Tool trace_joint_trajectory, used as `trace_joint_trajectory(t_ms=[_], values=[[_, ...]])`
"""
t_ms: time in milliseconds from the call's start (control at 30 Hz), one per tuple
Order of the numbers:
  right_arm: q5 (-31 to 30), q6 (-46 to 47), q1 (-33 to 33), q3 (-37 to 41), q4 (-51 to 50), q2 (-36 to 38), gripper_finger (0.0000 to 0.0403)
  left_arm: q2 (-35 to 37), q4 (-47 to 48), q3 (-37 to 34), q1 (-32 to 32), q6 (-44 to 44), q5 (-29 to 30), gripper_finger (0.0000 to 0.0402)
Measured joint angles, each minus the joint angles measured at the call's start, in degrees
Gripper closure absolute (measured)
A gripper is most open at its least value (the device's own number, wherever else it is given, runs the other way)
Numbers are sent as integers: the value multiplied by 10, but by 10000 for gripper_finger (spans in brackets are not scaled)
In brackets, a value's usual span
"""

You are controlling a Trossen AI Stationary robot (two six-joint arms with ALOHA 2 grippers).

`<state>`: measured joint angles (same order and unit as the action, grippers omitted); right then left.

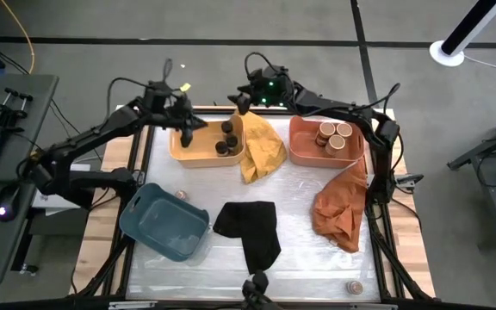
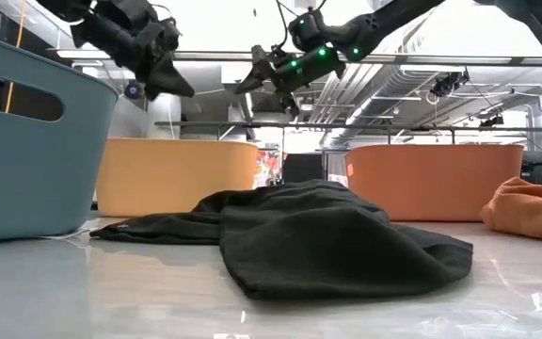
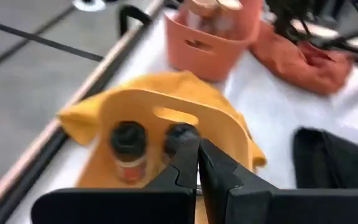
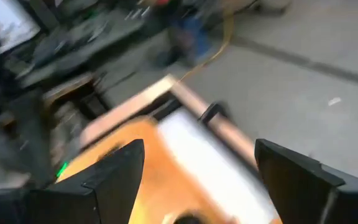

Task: Sort spices by type
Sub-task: Adjust the black spice bottle into the yellow bin

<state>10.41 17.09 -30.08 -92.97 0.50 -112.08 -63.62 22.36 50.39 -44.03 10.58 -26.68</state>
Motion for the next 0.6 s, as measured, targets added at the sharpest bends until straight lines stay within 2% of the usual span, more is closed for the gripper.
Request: trace_joint_trajectory(t_ms=[100, 167, 233, 367, 400, 600], values=[[39, -8, 0, 0, -52, 3, 112, -22, -5, 0, 30, 17, -13, 401], [38, -17, -1, 1, -88, 15, 140, -40, -13, 0, 52, 20, -16, 401], [23, -40, -6, 1, -121, 39, 193, -60, -13, 0, 72, 21, -18, 401], [-3, -100, -22, 0, -186, 87, 360, -107, -13, 2, 108, 34, -17, 401], [-5, -114, -26, 0, -199, 96, 379, -120, -13, 6, 116, 35, -17, 401], [-18, -128, -51, 0, -252, 136, 398, -181, -7, 54, 126, 32, -5, 401]])
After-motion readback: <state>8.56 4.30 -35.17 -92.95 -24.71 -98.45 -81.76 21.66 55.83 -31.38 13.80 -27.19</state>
